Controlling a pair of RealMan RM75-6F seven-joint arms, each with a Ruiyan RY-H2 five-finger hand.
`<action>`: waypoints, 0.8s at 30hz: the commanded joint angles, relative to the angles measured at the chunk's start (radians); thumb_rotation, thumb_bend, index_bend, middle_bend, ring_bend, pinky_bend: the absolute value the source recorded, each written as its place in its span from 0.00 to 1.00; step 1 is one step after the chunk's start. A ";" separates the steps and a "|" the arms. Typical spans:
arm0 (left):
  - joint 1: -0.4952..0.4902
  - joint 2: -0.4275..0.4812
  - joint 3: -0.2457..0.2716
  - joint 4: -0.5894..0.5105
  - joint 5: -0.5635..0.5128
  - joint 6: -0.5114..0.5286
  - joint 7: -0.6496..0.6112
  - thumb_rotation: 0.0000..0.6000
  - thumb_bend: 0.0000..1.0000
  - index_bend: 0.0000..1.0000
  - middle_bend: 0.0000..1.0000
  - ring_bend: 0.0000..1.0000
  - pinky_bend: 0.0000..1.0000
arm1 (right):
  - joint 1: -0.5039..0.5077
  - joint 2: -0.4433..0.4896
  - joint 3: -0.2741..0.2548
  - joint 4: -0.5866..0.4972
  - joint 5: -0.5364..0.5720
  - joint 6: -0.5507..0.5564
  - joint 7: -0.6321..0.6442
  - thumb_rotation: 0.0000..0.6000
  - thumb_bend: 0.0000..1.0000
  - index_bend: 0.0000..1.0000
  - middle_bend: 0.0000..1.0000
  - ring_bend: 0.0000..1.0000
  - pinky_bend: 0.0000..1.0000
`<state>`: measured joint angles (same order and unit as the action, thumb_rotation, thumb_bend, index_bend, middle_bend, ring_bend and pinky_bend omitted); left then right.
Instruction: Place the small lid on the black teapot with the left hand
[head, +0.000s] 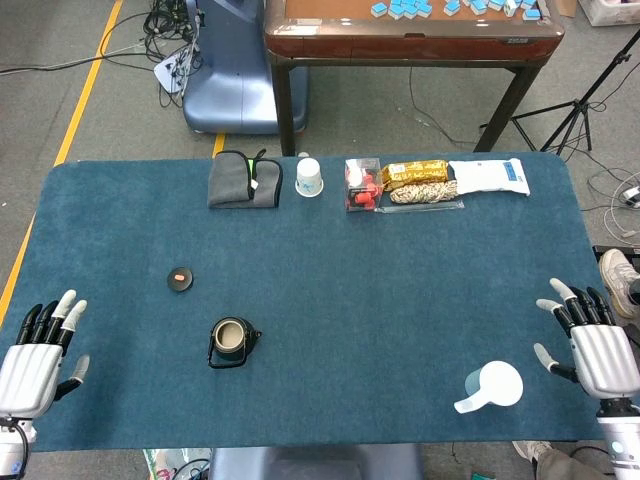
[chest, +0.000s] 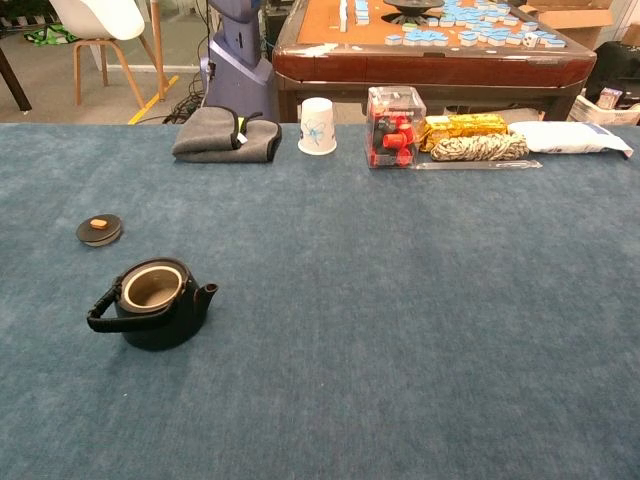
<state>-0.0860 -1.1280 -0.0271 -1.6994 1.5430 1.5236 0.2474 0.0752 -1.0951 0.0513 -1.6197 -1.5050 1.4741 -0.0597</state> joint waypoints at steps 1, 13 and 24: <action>-0.004 -0.002 -0.004 -0.007 -0.004 -0.005 0.019 1.00 0.40 0.00 0.00 0.00 0.00 | 0.006 0.001 0.006 0.006 0.005 -0.006 0.007 1.00 0.28 0.27 0.12 0.10 0.04; -0.062 0.085 -0.001 -0.046 -0.003 -0.118 -0.216 1.00 0.40 0.01 0.00 0.00 0.00 | 0.034 -0.009 0.016 0.008 0.013 -0.043 -0.014 1.00 0.28 0.27 0.11 0.10 0.04; -0.172 0.102 -0.025 -0.016 0.006 -0.254 -0.399 1.00 0.38 0.21 0.00 0.00 0.00 | 0.083 -0.016 0.043 -0.014 0.052 -0.106 -0.067 1.00 0.29 0.27 0.11 0.10 0.04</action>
<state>-0.2366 -1.0232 -0.0437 -1.7297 1.5561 1.2895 -0.1682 0.1553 -1.1104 0.0912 -1.6309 -1.4556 1.3708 -0.1235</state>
